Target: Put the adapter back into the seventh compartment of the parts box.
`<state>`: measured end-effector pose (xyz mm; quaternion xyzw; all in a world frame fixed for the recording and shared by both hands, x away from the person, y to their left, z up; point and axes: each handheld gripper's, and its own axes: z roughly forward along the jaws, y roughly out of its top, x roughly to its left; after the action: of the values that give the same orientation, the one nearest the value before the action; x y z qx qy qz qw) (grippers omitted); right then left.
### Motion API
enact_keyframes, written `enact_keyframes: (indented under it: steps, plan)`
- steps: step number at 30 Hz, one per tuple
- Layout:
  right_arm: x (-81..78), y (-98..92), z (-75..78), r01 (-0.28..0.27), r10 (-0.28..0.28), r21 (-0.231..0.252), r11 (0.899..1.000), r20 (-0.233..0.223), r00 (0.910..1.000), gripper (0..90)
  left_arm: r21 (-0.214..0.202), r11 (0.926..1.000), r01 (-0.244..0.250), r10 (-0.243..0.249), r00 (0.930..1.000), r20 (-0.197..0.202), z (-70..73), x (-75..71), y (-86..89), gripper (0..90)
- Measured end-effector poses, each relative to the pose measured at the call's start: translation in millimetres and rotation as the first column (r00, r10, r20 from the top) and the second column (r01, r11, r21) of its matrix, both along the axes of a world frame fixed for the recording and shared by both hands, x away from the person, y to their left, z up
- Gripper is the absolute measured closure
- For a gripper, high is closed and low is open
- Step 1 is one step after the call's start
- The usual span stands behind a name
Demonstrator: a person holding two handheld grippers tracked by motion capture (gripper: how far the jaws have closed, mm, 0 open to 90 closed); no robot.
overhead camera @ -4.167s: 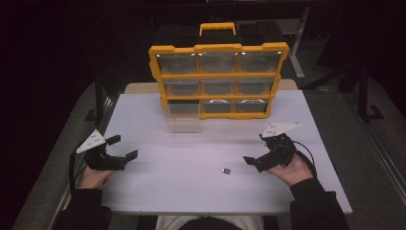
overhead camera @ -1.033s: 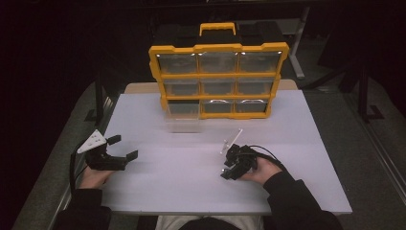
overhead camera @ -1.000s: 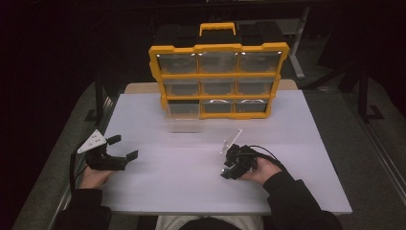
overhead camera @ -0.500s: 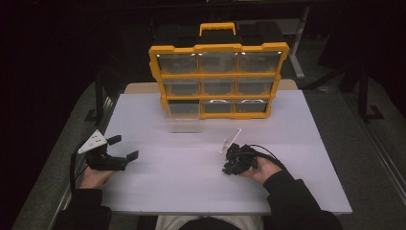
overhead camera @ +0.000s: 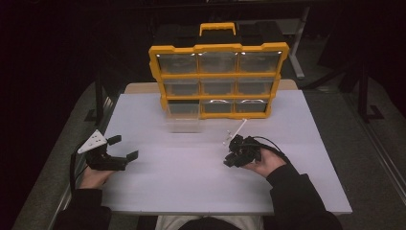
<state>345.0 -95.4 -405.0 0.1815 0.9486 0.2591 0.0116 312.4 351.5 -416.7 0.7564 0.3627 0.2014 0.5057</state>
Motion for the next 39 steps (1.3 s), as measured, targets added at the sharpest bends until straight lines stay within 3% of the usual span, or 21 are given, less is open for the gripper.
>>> enact_keyframes:
  steps: [39]
  plan:
    - [17.0,-3.6,53.3,0.006,-0.009,0.044,0.999,0.083,0.9965,74.7,-0.002,1.0,0.0,0.0,1.0,0.002,0.1,0.1,0.3,0.0]
